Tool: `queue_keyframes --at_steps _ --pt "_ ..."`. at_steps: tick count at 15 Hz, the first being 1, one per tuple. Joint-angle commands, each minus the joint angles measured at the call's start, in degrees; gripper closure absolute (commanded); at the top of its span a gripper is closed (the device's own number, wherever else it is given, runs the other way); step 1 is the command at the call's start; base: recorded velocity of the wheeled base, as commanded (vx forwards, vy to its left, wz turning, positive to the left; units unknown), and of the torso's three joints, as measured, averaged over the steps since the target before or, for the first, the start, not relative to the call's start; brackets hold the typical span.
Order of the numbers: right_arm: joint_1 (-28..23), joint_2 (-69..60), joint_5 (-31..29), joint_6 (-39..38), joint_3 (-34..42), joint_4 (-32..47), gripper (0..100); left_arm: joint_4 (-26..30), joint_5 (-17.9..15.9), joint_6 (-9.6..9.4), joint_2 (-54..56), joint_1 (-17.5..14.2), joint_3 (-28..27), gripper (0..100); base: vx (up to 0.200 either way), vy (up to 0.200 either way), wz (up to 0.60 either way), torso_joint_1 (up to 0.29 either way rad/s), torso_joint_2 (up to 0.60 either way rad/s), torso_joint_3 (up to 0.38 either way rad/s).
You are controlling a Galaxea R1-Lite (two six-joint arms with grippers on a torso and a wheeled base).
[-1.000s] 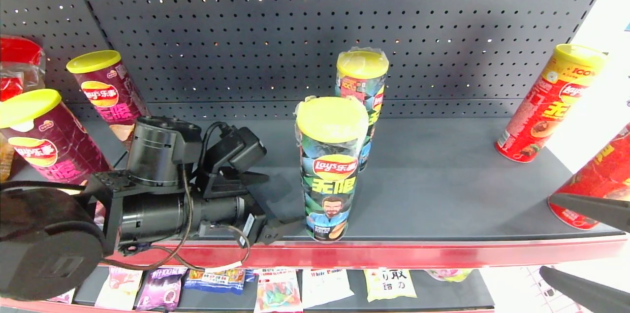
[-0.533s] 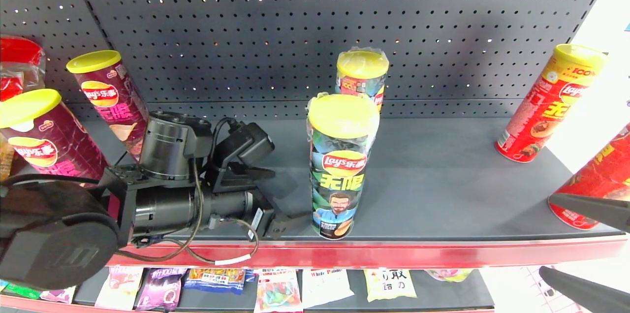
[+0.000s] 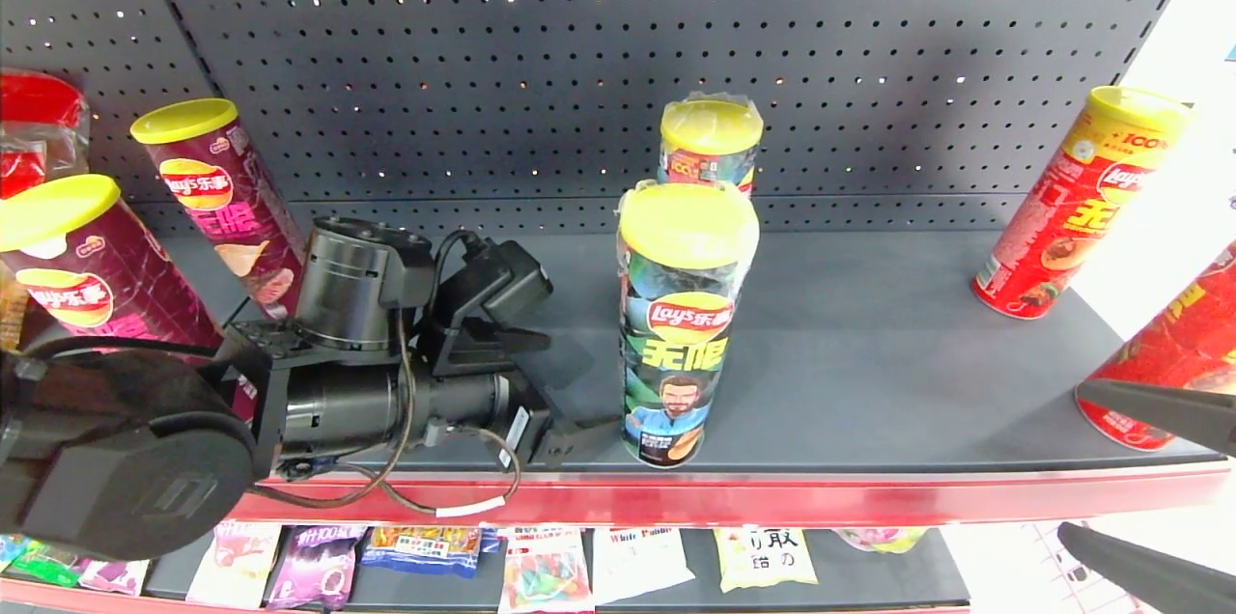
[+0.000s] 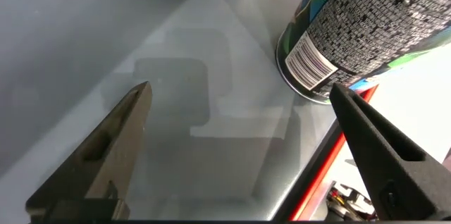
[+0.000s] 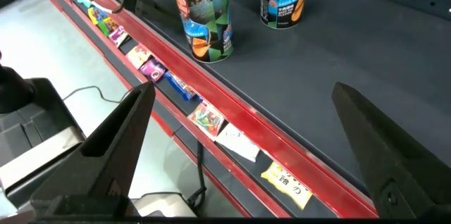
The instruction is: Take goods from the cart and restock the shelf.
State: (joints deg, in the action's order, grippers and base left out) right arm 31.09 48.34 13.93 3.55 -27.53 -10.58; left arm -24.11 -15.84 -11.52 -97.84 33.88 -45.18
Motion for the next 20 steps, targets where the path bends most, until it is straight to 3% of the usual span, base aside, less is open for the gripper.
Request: queue_keyframes --at_steps 1,20 --pt "0.0 0.1 0.0 0.1 0.0 -0.1 0 -0.1 0.1 0.01 -0.2 0.0 -0.6 0 0.000 0.000 0.00 0.000 0.00 0.000" --pt "0.0 0.0 0.0 0.0 0.1 -0.1 0 -0.1 1.0 0.01 -2.4 0.4 -3.6 0 0.000 0.000 0.00 0.000 0.00 0.000"
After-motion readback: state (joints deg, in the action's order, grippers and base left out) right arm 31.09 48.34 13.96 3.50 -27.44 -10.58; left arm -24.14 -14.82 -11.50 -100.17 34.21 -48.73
